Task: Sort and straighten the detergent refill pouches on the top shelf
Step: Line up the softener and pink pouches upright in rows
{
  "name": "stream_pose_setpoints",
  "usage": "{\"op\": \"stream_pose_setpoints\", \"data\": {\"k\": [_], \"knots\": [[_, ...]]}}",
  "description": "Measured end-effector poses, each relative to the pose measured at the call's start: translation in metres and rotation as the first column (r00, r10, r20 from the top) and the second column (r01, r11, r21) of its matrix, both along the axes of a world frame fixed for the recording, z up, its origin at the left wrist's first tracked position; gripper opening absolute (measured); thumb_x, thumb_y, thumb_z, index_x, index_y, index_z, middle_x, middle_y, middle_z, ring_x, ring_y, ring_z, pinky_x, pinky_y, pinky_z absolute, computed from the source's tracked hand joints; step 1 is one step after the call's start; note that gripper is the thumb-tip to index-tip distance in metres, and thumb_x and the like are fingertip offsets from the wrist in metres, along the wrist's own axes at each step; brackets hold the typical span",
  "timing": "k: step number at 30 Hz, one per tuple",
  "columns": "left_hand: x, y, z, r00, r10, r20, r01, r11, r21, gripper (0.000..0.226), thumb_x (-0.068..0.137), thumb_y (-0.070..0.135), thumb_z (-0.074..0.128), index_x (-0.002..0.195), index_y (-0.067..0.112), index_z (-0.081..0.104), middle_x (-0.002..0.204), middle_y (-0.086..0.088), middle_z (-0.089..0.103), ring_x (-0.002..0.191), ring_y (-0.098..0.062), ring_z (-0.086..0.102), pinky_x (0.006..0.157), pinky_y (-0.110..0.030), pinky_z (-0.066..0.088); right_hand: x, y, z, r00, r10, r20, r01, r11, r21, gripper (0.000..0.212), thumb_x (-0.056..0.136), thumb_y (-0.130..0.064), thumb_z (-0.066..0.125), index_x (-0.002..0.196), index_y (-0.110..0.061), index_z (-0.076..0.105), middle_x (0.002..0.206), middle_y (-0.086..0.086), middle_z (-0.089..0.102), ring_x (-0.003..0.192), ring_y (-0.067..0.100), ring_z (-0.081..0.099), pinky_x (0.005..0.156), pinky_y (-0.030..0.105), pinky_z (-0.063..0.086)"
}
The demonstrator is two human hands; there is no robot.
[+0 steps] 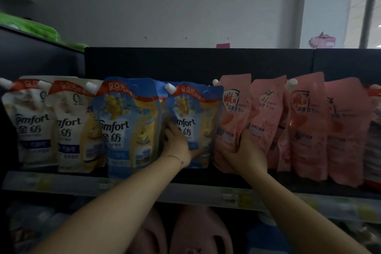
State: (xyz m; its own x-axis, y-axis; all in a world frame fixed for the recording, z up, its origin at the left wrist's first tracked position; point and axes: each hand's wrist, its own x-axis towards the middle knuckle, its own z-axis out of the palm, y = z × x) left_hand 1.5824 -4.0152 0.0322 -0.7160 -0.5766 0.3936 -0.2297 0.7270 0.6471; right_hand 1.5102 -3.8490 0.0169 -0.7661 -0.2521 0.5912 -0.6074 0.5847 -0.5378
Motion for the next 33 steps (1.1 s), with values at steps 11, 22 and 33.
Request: {"op": "stream_pose_setpoints", "data": {"k": [11, 22, 33], "knots": [[-0.009, -0.008, 0.014, 0.949, 0.193, 0.247, 0.076, 0.622, -0.779, 0.098, 0.092, 0.003, 0.051, 0.145, 0.032, -0.027, 0.156, -0.011, -0.027, 0.146, -0.03, -0.017, 0.118, -0.041, 0.009, 0.004, -0.003, -0.005, 0.997, -0.054, -0.052, 0.058, 0.996, 0.068, 0.047, 0.09, -0.043, 0.056, 0.124, -0.015, 0.036, 0.107, 0.006, 0.063, 0.091, 0.03, 0.063, 0.066, 0.032, 0.046], [-0.072, -0.001, 0.022, 0.856, 0.419, 0.302, -0.051, 0.651, -0.758, 0.091, 0.096, 0.053, 0.044, 0.148, 0.027, -0.026, 0.151, -0.023, -0.03, 0.137, -0.057, -0.014, 0.112, -0.063, 0.013, 0.003, -0.008, -0.011, 0.984, -0.112, -0.137, 0.129, 0.984, 0.12, 0.043, 0.096, -0.043, 0.044, 0.123, -0.013, 0.031, 0.101, 0.004, 0.061, 0.084, 0.026, 0.064, 0.058, 0.03, 0.036], [-0.096, -0.047, 0.019, 0.912, 0.255, 0.322, 0.142, 0.54, -0.829, 0.078, 0.101, 0.019, 0.039, 0.148, 0.02, -0.023, 0.157, -0.012, -0.025, 0.141, -0.044, -0.021, 0.117, -0.049, 0.01, -0.001, -0.009, -0.012, 0.978, -0.092, -0.189, 0.122, 0.98, 0.157, 0.046, 0.099, -0.045, 0.038, 0.132, -0.015, 0.025, 0.111, 0.0, 0.059, 0.086, 0.022, 0.064, 0.059, 0.03, 0.041]]}}
